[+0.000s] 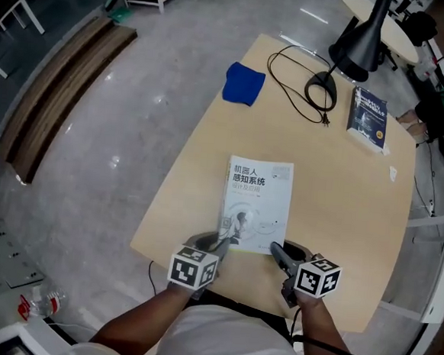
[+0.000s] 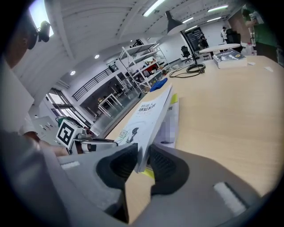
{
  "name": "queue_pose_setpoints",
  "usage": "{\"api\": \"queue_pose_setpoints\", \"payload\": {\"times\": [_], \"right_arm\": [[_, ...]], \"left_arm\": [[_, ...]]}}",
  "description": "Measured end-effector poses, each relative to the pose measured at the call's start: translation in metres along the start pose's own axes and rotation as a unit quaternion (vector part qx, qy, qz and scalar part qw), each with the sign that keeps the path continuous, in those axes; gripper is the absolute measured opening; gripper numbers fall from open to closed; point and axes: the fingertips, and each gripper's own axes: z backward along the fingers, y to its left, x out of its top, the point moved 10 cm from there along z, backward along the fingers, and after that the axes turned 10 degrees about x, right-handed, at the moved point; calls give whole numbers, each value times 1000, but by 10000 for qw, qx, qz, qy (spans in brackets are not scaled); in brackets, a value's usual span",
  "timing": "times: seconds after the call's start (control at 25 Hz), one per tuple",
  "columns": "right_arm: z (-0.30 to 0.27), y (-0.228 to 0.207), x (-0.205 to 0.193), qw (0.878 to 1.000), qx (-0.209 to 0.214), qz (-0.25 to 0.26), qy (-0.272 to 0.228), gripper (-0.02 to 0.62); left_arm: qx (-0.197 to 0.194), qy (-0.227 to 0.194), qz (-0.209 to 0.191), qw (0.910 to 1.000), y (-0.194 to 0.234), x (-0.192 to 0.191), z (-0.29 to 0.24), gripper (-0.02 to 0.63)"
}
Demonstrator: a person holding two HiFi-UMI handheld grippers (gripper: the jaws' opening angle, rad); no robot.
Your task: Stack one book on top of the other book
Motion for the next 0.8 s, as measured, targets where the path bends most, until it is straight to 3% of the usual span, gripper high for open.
{"api": "queue_pose_setpoints", "payload": {"times": [0.52, 0.8], "right_arm": [[-2, -10, -10, 9997, 55, -118, 193, 100], [-4, -19, -5, 9992, -106, -286, 249, 112]], "left_arm": [[96, 130, 356, 9992, 2, -5, 3, 115], [-191, 102, 363, 9991, 9, 0, 4, 125]]}}
